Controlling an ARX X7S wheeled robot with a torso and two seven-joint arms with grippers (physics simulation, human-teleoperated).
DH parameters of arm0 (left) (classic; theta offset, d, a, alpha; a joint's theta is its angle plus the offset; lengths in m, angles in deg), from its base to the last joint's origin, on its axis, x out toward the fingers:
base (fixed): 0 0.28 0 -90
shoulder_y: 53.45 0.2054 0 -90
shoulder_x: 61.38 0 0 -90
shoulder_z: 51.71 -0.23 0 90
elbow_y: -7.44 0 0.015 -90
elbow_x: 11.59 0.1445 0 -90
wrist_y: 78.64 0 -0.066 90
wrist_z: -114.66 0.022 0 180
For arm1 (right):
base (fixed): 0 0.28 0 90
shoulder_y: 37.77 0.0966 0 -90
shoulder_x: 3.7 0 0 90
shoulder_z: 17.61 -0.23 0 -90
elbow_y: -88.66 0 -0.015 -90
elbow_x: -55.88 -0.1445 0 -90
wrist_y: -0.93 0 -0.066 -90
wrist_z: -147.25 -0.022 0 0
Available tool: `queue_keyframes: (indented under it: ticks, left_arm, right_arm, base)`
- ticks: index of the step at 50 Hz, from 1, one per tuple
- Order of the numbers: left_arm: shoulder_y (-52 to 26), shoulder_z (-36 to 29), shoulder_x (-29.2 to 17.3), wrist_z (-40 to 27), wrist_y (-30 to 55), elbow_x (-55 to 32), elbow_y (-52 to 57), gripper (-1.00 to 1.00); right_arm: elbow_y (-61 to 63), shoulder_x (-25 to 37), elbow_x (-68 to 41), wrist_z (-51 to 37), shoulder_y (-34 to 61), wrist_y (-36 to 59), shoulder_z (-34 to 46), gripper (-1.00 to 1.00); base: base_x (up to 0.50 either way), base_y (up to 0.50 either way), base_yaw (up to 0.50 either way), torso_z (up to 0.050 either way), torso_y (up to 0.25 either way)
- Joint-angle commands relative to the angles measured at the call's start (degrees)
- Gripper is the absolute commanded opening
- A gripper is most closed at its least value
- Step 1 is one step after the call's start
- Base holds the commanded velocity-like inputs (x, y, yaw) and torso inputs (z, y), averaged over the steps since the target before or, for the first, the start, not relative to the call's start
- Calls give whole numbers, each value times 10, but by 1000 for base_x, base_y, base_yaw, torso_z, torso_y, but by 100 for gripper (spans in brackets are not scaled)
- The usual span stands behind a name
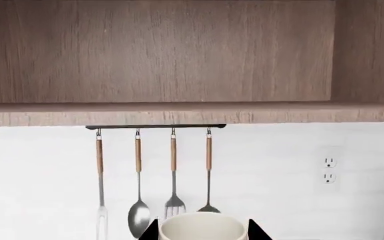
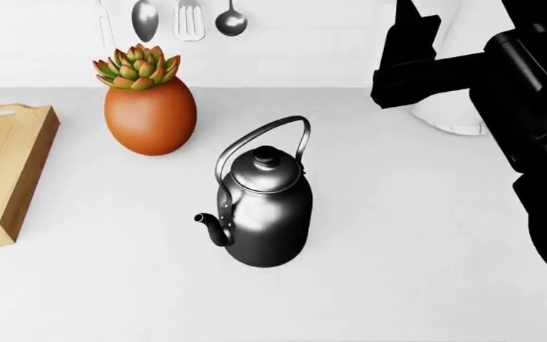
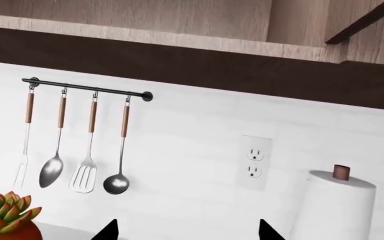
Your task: Pick the kettle from the counter and place it on the tray. Then pick the mug from the cabinet and place it on the tray. Then close the cabinet doors.
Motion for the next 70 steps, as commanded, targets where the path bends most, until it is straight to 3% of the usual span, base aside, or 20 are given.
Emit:
queue_keyframes:
  ticks: [1, 18, 61, 70]
  left_arm:
    - [73, 32, -51, 40, -21, 30, 53, -100]
    - [151, 71, -104, 11, -46, -33, 116, -100]
    - [195, 67, -127, 25, -79, -45, 142, -100]
    - [211, 73, -133, 35, -85, -37, 148, -100]
  right_arm:
    - [25, 14, 0, 4, -39, -14, -12, 100]
    - [73, 40, -17, -12, -73, -27, -29, 100]
    - [70, 61, -88, -69, -2, -31, -12, 100]
    - [57, 65, -115, -86, 35, -28, 1, 100]
  base:
    - [0, 0, 0, 0, 0]
    - [0, 25, 0, 0, 1]
    - [-2, 500, 0, 0, 0]
    - [-1, 196, 0, 0, 1]
